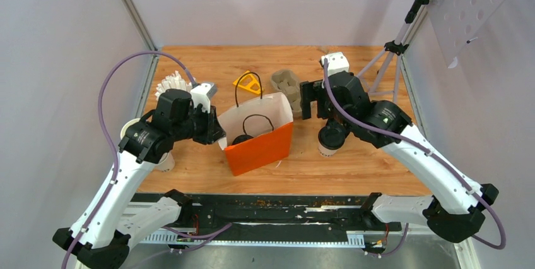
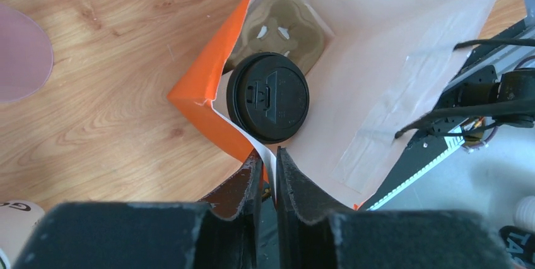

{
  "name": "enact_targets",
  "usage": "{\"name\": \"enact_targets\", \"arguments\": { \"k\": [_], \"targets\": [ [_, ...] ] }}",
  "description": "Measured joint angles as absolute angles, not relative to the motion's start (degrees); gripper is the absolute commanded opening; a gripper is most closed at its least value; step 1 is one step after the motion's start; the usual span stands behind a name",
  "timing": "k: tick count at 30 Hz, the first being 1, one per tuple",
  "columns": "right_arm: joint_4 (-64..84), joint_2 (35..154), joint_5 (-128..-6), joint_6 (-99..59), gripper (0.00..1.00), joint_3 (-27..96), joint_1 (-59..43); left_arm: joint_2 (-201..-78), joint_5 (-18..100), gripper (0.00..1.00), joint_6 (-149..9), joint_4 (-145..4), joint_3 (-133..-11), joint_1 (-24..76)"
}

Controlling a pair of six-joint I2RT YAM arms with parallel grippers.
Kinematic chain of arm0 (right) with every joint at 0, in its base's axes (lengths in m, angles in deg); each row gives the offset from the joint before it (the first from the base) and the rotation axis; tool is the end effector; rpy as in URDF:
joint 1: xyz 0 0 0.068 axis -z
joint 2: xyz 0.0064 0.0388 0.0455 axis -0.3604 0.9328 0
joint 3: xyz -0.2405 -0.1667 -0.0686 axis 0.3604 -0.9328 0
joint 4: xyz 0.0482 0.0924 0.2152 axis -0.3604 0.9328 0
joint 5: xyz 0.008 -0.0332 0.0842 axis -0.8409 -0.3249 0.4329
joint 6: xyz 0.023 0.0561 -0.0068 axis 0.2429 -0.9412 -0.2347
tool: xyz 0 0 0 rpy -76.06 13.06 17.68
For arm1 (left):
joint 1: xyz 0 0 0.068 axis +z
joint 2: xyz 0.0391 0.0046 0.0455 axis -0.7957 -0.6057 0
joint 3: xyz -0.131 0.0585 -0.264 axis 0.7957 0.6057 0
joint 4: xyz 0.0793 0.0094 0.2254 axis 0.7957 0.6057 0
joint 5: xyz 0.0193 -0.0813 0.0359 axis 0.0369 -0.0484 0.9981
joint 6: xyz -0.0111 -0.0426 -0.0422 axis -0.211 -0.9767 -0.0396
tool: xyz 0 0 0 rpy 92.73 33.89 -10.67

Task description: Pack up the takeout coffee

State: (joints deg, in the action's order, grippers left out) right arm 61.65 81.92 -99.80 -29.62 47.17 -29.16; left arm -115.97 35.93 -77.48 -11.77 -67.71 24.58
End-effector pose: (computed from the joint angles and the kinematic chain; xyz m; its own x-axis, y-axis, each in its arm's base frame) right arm 0.1405 0.1391 0.4565 -0.4593 -0.1469 -0.8761 -0.3533 0.9351 0.0284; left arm 0.1041 -0.0677 0.3860 -0.7345 0.0384 -0.6775 0.4014 0.8296 -0.3882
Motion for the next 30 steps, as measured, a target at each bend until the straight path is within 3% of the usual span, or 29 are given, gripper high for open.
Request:
{"name": "enact_targets", "arguments": {
  "k": [6,15,23,30],
  "targets": [
    [64.7,81.1,-97.0,-32.8,0.96,34.9,-18.3,-116.0,36.8,0.27,-77.4,-11.7,-67.7,24.6],
    [67.2,85.6,-87.4,-34.0,0.9,30.5,-8.9,-116.0,38.4,0.53,-77.0,-11.6,-68.2,24.6],
    [70.8,91.0,-79.9,-32.2,0.91,30.4,-3.5,-115.9,40.6,0.59,-76.8,-10.2,-70.7,24.6],
    [72.6,93.3,-77.2,-30.4,0.84,30.4,-2.3,-115.9,41.7,0.6,-76.6,-9.1,-70.8,24.6]
  ]
}}
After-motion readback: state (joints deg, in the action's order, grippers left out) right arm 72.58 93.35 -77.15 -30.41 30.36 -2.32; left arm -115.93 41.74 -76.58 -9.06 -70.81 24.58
